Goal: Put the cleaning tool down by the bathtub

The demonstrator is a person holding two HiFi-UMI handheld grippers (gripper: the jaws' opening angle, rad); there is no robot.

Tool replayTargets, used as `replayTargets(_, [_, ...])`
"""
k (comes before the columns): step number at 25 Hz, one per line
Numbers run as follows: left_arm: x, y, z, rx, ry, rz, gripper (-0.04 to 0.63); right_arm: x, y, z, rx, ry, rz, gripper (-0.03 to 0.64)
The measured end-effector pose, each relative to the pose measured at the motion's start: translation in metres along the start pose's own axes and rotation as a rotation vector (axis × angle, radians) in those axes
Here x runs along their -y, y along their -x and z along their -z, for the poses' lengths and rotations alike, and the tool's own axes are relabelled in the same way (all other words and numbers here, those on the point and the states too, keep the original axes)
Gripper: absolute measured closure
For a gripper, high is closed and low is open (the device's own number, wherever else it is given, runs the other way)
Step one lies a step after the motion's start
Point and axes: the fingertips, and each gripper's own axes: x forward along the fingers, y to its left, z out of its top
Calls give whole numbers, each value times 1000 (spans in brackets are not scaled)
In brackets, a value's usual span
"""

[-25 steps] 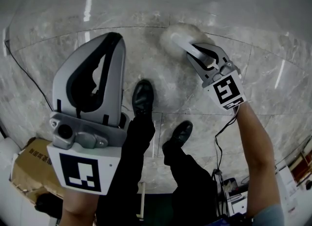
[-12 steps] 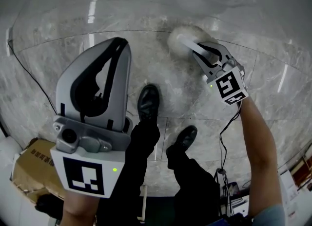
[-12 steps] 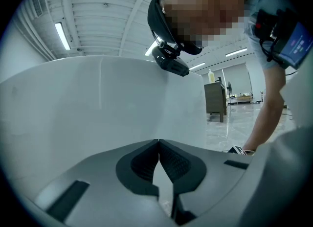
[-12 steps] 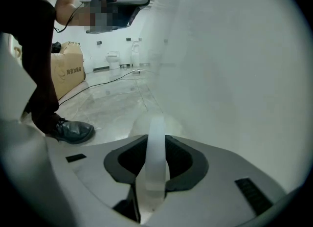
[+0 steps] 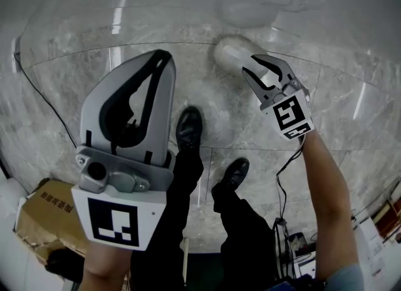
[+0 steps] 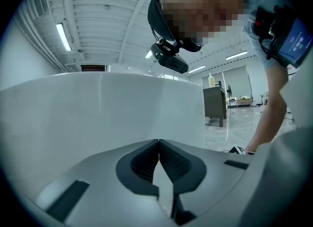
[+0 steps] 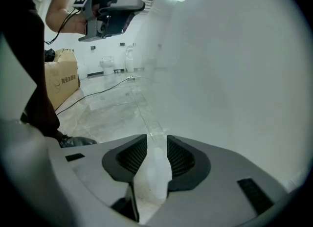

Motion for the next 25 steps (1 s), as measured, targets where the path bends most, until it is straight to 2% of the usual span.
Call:
replayTargets(5, [12, 13, -54, 22, 15, 4, 578, -6, 64, -66, 86, -53, 39, 479])
replayTargets(9, [23, 25, -107, 53, 29, 7, 578, -7, 131, -137, 218, -15, 84, 490])
replayTargets(13, [31, 36, -166, 81, 42, -4, 578, 3, 212, -219, 412, -177, 223, 508])
replayTargets(16, [39, 41, -217, 92, 42, -13, 578, 9, 274, -265, 463, -257, 310, 526])
replayTargets(21, [50, 44, -302, 137, 43, -23, 578, 23, 362, -339, 565, -307, 408, 548])
replayTargets(25, [60, 47, -349, 173, 33, -14, 578, 32, 414, -377, 616, -322, 486, 595])
